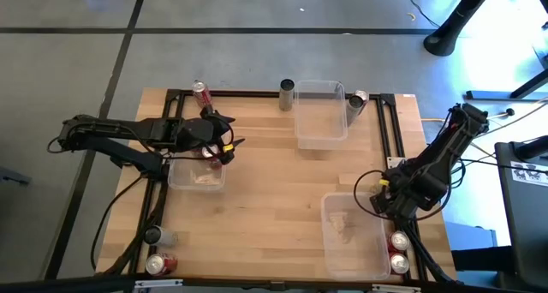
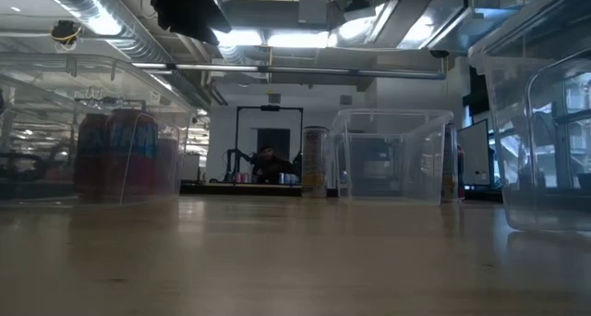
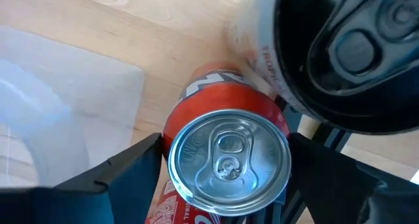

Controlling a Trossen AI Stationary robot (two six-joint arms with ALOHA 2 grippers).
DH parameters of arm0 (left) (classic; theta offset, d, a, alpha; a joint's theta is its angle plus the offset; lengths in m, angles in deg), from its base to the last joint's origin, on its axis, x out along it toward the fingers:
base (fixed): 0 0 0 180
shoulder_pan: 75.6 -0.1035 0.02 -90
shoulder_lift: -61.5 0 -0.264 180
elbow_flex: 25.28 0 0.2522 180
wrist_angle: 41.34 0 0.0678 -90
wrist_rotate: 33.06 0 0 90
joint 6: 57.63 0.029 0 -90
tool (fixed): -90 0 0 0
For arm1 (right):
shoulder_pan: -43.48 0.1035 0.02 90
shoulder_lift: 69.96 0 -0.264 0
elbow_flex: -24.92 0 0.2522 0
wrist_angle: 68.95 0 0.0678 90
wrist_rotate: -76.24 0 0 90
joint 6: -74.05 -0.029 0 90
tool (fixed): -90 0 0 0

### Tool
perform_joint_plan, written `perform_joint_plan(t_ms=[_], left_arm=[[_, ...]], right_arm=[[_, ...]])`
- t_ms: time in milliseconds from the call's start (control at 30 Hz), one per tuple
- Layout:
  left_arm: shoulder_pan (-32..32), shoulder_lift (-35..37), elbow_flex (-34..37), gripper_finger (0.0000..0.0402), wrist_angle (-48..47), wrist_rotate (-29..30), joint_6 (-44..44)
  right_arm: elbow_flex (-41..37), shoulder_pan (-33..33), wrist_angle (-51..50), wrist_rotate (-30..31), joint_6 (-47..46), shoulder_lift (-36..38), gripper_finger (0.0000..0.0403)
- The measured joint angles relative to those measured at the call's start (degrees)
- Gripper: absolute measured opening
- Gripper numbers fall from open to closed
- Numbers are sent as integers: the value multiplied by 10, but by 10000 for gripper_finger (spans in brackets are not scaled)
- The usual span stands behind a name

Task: Sort soda cans
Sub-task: Put the red soda can into the middle transparent bin

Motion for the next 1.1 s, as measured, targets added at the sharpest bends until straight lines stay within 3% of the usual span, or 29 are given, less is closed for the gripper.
perform_joint_plan(t_ms=[600,900,1100], left_arm=[[0,0,0,336,-10,0,-2],[0,0,0,336,-10,0,-2],[0,0,0,336,-10,0,-2]], right_arm=[[-23,1,16,10,0,-7,320],[-22,1,15,16,5,-5,284],[-4,1,3,14,17,-7,281]])
